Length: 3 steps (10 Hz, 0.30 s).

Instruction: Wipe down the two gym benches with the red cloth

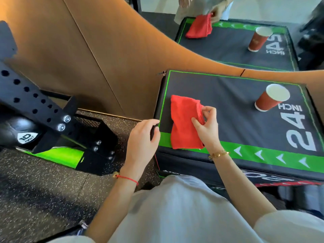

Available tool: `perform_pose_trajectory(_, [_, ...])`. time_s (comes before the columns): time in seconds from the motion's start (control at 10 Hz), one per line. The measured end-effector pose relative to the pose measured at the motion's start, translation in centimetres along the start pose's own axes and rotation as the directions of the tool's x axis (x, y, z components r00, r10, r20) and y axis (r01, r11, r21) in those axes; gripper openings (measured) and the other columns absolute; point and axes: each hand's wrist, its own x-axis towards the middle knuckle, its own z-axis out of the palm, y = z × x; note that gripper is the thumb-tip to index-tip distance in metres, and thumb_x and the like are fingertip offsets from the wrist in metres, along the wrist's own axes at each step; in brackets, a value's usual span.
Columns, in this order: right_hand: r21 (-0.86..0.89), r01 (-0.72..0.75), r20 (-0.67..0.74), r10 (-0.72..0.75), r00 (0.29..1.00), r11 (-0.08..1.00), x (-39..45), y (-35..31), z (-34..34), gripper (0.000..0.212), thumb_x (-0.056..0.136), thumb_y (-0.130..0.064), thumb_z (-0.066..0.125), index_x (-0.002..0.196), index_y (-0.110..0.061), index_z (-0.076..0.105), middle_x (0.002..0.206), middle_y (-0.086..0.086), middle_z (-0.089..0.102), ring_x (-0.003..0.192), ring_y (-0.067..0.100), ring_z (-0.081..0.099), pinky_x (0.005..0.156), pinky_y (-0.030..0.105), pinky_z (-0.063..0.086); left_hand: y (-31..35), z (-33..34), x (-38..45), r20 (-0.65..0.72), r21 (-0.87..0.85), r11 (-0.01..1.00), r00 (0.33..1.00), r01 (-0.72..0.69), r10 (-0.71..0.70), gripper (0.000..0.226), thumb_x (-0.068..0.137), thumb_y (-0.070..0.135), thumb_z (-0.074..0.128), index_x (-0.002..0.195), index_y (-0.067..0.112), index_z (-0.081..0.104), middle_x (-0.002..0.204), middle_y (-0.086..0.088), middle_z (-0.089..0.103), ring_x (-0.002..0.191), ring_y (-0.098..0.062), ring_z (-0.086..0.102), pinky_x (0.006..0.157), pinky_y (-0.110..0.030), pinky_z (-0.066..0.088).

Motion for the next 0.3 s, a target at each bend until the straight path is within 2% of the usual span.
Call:
perform_pose_trajectory(0.1, [-0.182, 0.001, -0.054, -0.011, 0.998, 0.983, -0.5, 0.7, -0.6, 0.049, 0.082, -0.004, 0.065, 0.125, -0.011, 0.042, 0.124, -0.004, 0.058, 0.105, 0.012, 0.058, 0.087, 0.034, 0.047, -0.4, 0.7, 1.4, 0.081, 0.014, 0.998, 0.995, -0.06, 0.059, 0.024, 0.092, 0.014, 0.057, 0.114, 0.013, 0.067, 0.112, 0.001, 0.069, 0.107, -0.02, 0.061, 0.094, -0.036, 0.049])
perform_pose_trajectory(0.2, [-0.365, -0.009, -0.089, -0.026, 0.996, 0.931, -1.2, 1.2, -1.2, 0.057, 0.078, -0.008, 0.062, 0.127, -0.025, 0.04, 0.119, -0.014, 0.061, 0.092, 0.012, 0.059, 0.071, 0.03, 0.04, -1.0, 1.1, 2.2, 0.126, 0.01, 0.992, 0.985, -0.123, 0.121, 0.023, 0.092, 0.014, 0.057, 0.113, 0.014, 0.066, 0.111, 0.0, 0.069, 0.106, -0.019, 0.06, 0.092, -0.035, 0.049])
perform_pose_trajectory(0.3, [-0.478, 0.082, -0.081, -0.137, 0.987, 0.874, -1.6, 1.3, -1.3, 0.056, 0.073, -0.001, 0.06, 0.126, -0.016, 0.047, 0.118, -0.002, 0.06, 0.104, 0.023, 0.055, 0.083, 0.038, 0.044, -1.8, 1.5, 2.7, 0.14, -0.007, 0.99, 0.98, -0.142, 0.141, 0.023, 0.092, 0.014, 0.057, 0.113, 0.014, 0.066, 0.111, 0.0, 0.069, 0.105, -0.02, 0.061, 0.091, -0.035, 0.05])
